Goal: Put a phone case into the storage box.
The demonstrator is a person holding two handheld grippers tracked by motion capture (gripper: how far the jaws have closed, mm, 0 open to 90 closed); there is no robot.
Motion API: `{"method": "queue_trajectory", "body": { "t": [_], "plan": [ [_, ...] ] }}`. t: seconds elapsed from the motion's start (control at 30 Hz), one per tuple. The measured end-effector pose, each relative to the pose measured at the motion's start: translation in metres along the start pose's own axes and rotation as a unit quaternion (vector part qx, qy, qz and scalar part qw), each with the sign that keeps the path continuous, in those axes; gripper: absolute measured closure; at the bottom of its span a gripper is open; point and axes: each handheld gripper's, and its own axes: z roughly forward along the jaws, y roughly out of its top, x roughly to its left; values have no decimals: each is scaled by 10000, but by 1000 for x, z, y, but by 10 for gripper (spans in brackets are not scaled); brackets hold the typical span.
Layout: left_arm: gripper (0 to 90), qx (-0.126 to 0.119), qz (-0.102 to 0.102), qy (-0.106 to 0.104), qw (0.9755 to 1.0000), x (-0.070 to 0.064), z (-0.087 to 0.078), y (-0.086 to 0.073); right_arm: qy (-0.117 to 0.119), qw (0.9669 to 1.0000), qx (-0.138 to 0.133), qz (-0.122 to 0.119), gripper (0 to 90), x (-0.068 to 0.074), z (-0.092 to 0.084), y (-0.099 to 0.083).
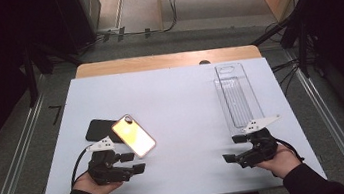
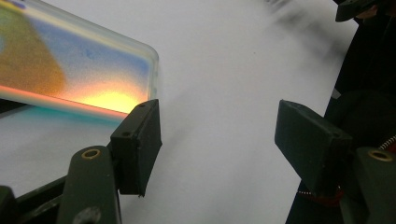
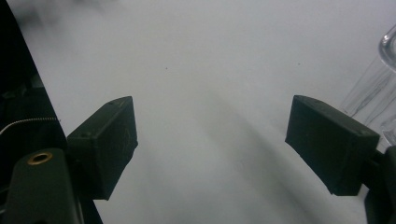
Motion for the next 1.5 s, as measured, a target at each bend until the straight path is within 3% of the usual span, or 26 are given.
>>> {"method": "queue_trajectory", "body": {
  "t": [0.27, 1.5],
  "plan": [
    [318, 20, 6, 14, 10000, -1, 0, 0, -47, 10000, 25, 80, 147, -2, -1, 0],
    [319, 20, -121, 107, 9999, 1, 0, 3, -33, 10000, 26, -43, 147, 2, -1, -3]
  ]
}}
